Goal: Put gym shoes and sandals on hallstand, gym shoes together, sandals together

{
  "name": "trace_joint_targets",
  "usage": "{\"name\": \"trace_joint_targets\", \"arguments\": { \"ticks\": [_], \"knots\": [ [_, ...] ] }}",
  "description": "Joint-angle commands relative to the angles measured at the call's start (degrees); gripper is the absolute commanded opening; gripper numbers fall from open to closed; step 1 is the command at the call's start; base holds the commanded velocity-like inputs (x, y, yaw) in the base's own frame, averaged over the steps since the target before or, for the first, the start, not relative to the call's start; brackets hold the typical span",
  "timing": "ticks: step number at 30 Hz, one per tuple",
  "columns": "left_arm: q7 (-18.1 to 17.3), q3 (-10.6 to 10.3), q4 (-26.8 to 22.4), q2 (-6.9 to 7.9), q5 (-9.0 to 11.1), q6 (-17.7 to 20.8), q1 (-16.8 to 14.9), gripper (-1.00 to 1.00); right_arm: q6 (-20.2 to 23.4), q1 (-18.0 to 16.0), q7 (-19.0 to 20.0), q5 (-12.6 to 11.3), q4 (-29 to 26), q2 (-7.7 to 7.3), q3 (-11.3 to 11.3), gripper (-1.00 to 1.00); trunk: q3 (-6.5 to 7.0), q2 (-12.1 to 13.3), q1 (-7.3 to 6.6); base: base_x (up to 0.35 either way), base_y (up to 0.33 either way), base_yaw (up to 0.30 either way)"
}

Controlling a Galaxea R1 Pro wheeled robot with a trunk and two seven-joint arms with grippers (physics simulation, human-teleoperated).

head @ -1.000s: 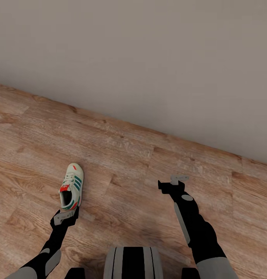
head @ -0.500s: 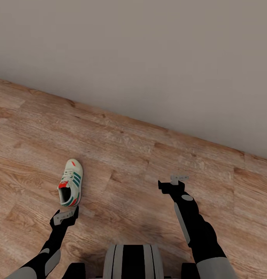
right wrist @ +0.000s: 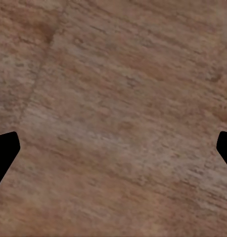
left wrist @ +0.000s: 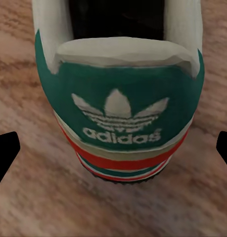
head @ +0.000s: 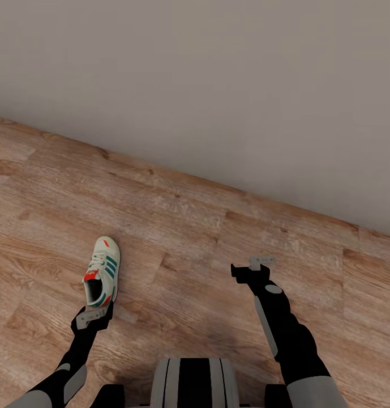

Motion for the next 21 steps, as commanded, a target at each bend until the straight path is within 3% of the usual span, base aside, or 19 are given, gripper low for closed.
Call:
{"name": "trace_joint_targets", "arguments": {
  "ticks": [1, 21],
  "knots": [
    [-0.42, -0.24, 0.05, 0.03, 0.62, -0.12, -0.03, 1.0, 0.37, -0.02, -0.14, 0.4, -0.07, 0.0, 0.08, 1.0, -0.03, -0.01, -0.01, 0.003, 0.0, 0.0],
    [-0.41, -0.18, 0.05, -0.01, 0.62, -0.11, -0.01, 1.0, 0.36, -0.02, -0.15, 0.41, -0.07, 0.0, 0.08, 1.0, -0.03, -0.01, -0.01, 0.035, -0.004, 0.0]
  ]
}}
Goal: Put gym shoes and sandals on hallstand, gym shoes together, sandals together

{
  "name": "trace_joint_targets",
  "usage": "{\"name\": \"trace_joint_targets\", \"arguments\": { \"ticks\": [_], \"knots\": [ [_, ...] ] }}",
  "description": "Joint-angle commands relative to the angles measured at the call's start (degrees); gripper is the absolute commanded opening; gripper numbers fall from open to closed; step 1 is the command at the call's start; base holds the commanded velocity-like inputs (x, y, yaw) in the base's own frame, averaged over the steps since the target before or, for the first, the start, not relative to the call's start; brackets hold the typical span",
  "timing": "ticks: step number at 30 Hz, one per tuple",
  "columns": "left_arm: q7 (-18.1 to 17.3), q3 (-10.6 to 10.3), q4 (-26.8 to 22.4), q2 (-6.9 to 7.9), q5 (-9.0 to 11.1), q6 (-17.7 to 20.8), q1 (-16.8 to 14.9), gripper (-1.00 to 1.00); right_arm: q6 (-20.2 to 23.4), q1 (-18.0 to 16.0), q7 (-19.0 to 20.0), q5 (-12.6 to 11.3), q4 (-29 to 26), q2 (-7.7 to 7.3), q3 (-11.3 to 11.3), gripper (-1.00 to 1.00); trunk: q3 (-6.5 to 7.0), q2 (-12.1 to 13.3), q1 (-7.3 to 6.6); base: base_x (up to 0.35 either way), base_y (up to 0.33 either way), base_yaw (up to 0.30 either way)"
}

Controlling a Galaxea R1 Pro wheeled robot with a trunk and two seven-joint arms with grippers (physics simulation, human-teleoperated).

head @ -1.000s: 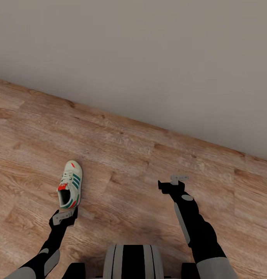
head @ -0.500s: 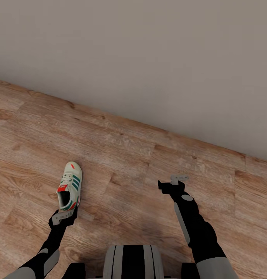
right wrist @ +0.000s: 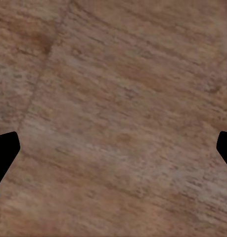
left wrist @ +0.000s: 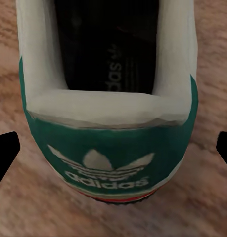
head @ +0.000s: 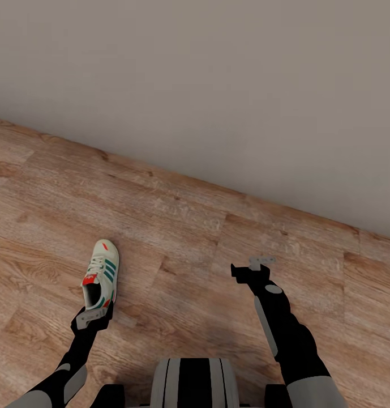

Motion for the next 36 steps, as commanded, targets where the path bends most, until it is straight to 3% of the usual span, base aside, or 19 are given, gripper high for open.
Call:
{"name": "trace_joint_targets", "arguments": {
  "ticks": [1, 22, 23, 27, 36],
  "knots": [
    [-0.42, -0.22, 0.05, 0.04, 0.62, -0.13, -0.04, 1.0, 0.39, -0.02, -0.14, 0.41, -0.07, 0.0, 0.08, 1.0, -0.03, -0.01, -0.01, 0.007, -0.001, 0.0],
    [-0.41, -0.22, 0.05, -0.01, 0.62, -0.12, -0.03, 1.0, 0.37, -0.02, -0.14, 0.39, -0.07, 0.0, 0.08, 1.0, -0.03, -0.01, -0.01, 0.03, 0.0, 0.0],
    [-0.41, -0.22, 0.05, -0.01, 0.62, -0.12, -0.02, -1.0, 0.37, -0.02, -0.14, 0.37, -0.07, 0.0, 0.08, 1.0, -0.03, -0.01, -0.01, 0.002, 0.0, 0.0],
    [-0.41, -0.06, 0.06, 0.05, 0.69, -0.12, -0.05, -1.0, 0.39, -0.02, -0.14, 0.37, -0.07, 0.0, 0.08, 1.0, -0.03, -0.01, -0.01, 0.0, 0.0, 0.0],
    [-0.41, 2.62, 0.05, 0.07, 0.71, -0.12, -0.05, -1.0, 0.37, -0.02, -0.14, 0.39, -0.07, 0.0, 0.08, 1.0, -0.03, -0.01, -0.01, 0.0, 0.0, 0.0]
  ]
}}
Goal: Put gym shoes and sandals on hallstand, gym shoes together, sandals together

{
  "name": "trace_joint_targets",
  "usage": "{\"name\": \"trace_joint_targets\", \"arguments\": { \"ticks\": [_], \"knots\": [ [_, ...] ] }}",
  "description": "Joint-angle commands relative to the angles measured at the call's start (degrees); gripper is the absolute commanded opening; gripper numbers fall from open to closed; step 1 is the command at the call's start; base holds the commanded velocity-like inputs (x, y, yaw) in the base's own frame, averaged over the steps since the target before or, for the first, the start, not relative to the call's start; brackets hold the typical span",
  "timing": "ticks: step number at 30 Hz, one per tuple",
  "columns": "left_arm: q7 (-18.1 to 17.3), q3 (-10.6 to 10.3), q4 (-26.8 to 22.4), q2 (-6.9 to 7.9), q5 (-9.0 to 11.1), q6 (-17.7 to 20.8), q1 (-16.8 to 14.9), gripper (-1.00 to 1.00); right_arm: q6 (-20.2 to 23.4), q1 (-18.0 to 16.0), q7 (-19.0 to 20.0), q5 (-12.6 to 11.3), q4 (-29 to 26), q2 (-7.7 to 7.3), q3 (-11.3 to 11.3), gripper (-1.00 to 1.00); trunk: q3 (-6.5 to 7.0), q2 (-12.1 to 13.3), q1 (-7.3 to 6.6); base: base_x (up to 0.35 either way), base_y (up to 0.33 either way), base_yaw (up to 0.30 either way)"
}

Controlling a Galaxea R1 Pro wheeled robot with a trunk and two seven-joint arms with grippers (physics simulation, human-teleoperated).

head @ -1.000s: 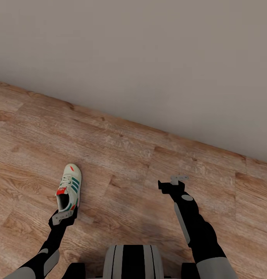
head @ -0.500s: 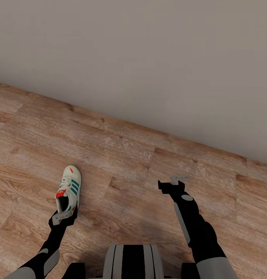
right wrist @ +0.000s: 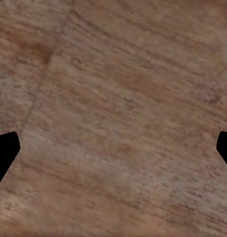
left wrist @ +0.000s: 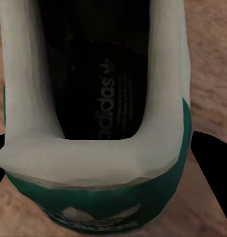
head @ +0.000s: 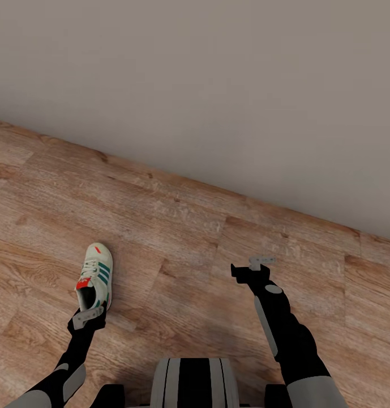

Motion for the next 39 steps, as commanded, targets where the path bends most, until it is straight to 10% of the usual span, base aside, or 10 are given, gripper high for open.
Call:
{"name": "trace_joint_targets", "arguments": {
  "ticks": [1, 12, 32, 39],
  "knots": [
    [-0.27, -0.28, 0.05, 0.03, 0.56, -0.17, -0.05, -1.0, 0.37, -0.02, -0.14, 0.41, -0.07, 0.0, 0.08, 1.0, -0.03, -0.01, -0.01, 0.0, 0.0, 0.0],
    [-0.27, -0.2, 0.05, 0.03, 0.56, -0.2, -0.03, -1.0, 0.39, -0.02, -0.14, 0.4, -0.07, 0.0, 0.08, 1.0, -0.03, -0.01, -0.01, 0.0, 0.0, 0.0],
    [-0.27, -0.23, -3.06, 1.36, 0.56, 0.13, -0.08, -1.0, 0.31, -0.02, 0.02, 0.35, 0.06, 0.0, 0.11, 1.0, 4.4, 0.26, -0.52, 0.0, 0.0, 0.0],
    [-0.25, -0.2, -3.69, 3.0, 0.51, 8.11, -0.08, -1.0, 0.29, -0.02, 0.04, 0.34, 0.1, 0.0, 0.15, 1.0, 5.95, 0.35, -0.7, 0.0, 0.0, 0.0]
  ]
}}
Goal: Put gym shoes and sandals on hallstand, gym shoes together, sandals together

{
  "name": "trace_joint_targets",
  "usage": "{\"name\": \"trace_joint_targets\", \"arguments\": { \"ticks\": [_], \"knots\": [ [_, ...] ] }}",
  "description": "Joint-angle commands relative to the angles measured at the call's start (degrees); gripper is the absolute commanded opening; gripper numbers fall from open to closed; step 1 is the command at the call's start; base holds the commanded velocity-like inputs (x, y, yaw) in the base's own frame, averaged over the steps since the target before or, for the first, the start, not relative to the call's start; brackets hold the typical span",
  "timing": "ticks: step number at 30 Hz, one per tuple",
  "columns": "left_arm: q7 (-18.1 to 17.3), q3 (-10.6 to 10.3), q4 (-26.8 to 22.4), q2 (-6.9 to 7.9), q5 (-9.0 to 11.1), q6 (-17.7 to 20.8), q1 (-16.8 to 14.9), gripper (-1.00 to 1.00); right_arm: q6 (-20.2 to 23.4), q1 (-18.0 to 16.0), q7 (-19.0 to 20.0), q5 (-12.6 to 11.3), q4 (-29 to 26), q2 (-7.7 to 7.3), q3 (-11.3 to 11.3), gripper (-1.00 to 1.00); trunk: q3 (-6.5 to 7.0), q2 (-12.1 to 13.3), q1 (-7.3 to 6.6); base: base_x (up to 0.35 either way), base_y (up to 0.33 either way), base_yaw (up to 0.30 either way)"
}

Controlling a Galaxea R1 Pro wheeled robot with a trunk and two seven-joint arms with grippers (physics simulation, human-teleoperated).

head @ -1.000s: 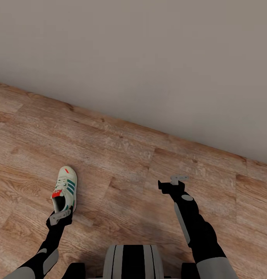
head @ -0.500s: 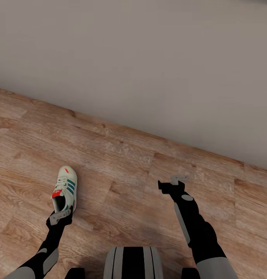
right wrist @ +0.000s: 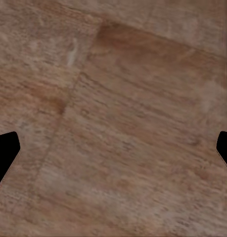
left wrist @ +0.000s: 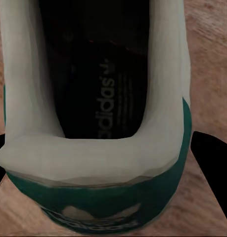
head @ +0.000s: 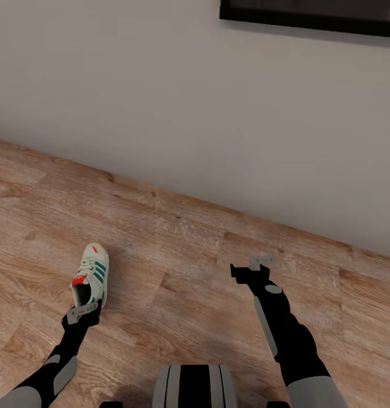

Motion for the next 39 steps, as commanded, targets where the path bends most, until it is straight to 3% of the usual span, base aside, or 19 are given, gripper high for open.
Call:
{"name": "trace_joint_targets", "arguments": {
  "ticks": [1, 4, 5, 6, 9, 11, 13, 39],
  "knots": [
    [-0.29, -0.43, -0.12, 0.39, 0.55, 1.8, -0.07, -1.0, 0.4, -0.02, -0.18, 0.4, -0.09, 0.0, 0.09, 1.0, 0.2, 0.0, -0.03, 0.0, 0.0, 0.0],
    [-0.3, -0.43, -1.43, 0.65, 0.54, 4.97, -0.1, -1.0, 0.44, -0.02, -0.38, 0.41, -0.13, 0.0, 0.09, 1.0, 0.86, 0.04, -0.11, 0.0, 0.0, 0.0],
    [-0.3, -0.43, -3.01, 0.81, 0.52, 10.1, -0.12, -1.0, 0.46, -0.02, -0.53, 0.42, -0.18, 0.0, 0.09, 1.0, 1.08, 0.06, -0.14, 0.0, 0.0, 0.0],
    [-0.3, -0.43, -3.16, 0.87, 0.51, 10.98, -0.12, -1.0, 0.46, -0.02, -0.54, 0.44, -0.19, 0.0, 0.09, 1.0, 1.3, 0.07, -0.16, 0.0, 0.0, 0.0],
    [-0.3, -0.43, -3.68, 2.68, 0.57, 14.9, -0.08, -1.0, 0.41, -0.02, -0.65, 0.53, -0.4, 0.0, 0.09, 1.0, 2.07, 0.11, -0.24, 0.0, 0.0, 0.0],
    [-0.3, -0.31, -3.68, 4.01, 0.65, 15.31, -0.06, -1.0, 0.4, 0.0, -0.67, 0.57, -0.38, 0.0, 0.09, 1.0, 2.68, 0.14, -0.29, 0.0, 0.0, 0.0],
    [-0.3, -0.31, -3.68, 4.24, 0.72, 15.41, -0.04, -1.0, 0.38, 0.15, -0.65, 0.64, -0.31, 0.0, 0.09, 1.0, 3.31, 0.16, -0.34, 0.0, 0.0, 0.0],
    [-0.3, -0.51, -3.41, 4.29, 0.77, 15.46, -0.03, -1.0, 0.37, 0.33, -0.4, 0.77, 0.08, 0.0, 0.71, 1.0, 11.5, 0.51, -1.01, 0.0, 0.0, 0.0]
  ]
}}
